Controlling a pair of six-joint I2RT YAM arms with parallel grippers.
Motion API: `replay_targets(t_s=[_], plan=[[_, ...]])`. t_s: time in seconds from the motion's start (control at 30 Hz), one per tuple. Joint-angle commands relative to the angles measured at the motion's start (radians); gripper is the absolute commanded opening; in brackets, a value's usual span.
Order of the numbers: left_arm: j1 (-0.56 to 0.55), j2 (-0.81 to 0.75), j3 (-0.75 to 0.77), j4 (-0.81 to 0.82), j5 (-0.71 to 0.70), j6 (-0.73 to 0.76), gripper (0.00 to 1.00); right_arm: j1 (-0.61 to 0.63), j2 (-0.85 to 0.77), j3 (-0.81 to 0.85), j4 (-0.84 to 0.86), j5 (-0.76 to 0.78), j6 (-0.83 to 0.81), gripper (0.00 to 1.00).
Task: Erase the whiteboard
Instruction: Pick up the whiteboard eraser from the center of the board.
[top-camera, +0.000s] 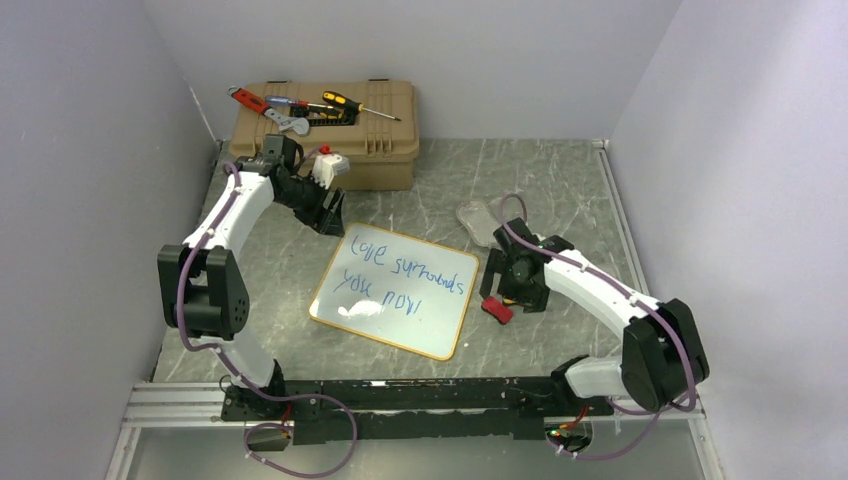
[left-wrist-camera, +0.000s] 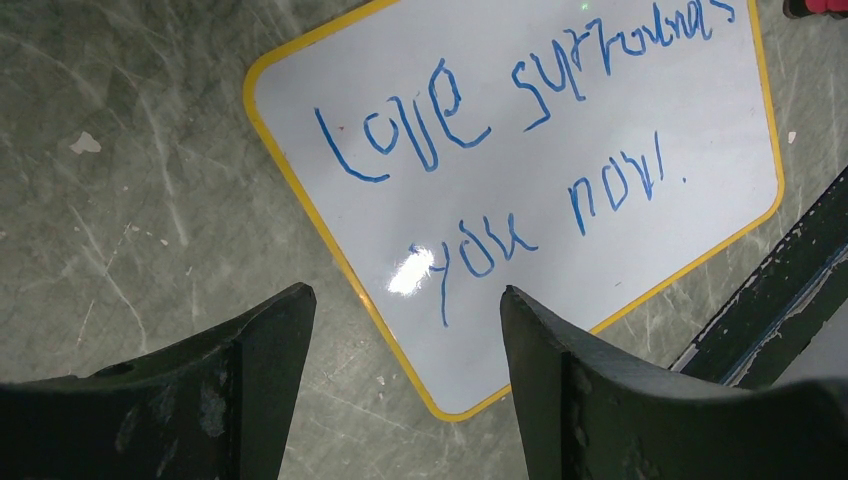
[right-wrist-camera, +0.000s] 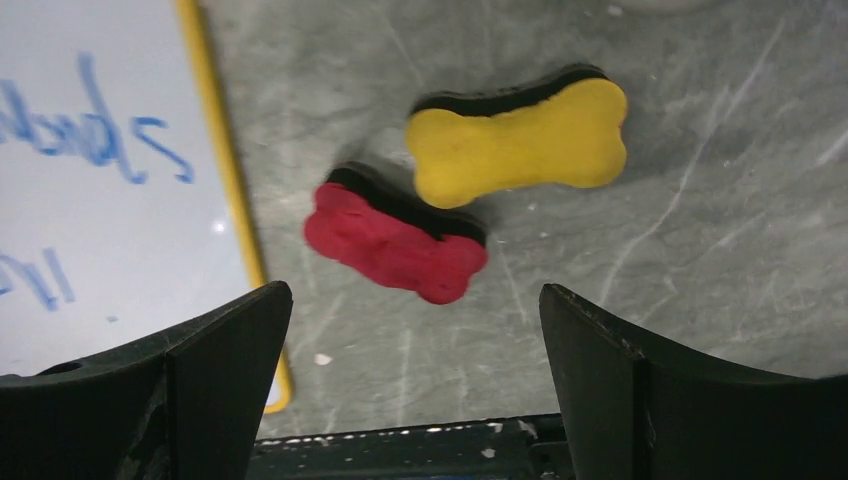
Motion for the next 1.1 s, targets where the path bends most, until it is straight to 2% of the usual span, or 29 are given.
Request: replay_targets(t_s=[0.0, 0.17, 0.53, 0.77, 1.07], plan=[[0.005, -0.040, 0.011, 0.001, 0.015, -0.001, 0.74, 0.000, 0.015, -0.051, 0.042, 0.039, 0.001, 1.00], [0.004, -0.042, 0.016, -0.002, 0.004, 0.003, 0.74, 0.011, 0.053, -0.088, 0.172, 0.017, -0.076, 1.00], [0.005, -0.033, 0.045, -0.017, -0.007, 0.004, 0.74, 0.097, 0.109, -0.111, 0.287, -0.008, -0.160, 1.00], [0.005, -0.042, 0.046, -0.018, -0.019, 0.009, 0.74, 0.175, 0.105, -0.117, 0.250, 0.004, -0.092, 1.00], [0.006, -0.040, 0.015, -0.007, -0.027, 0.014, 0.74, 0.225, 0.134, -0.053, 0.135, 0.134, -0.049, 1.00]])
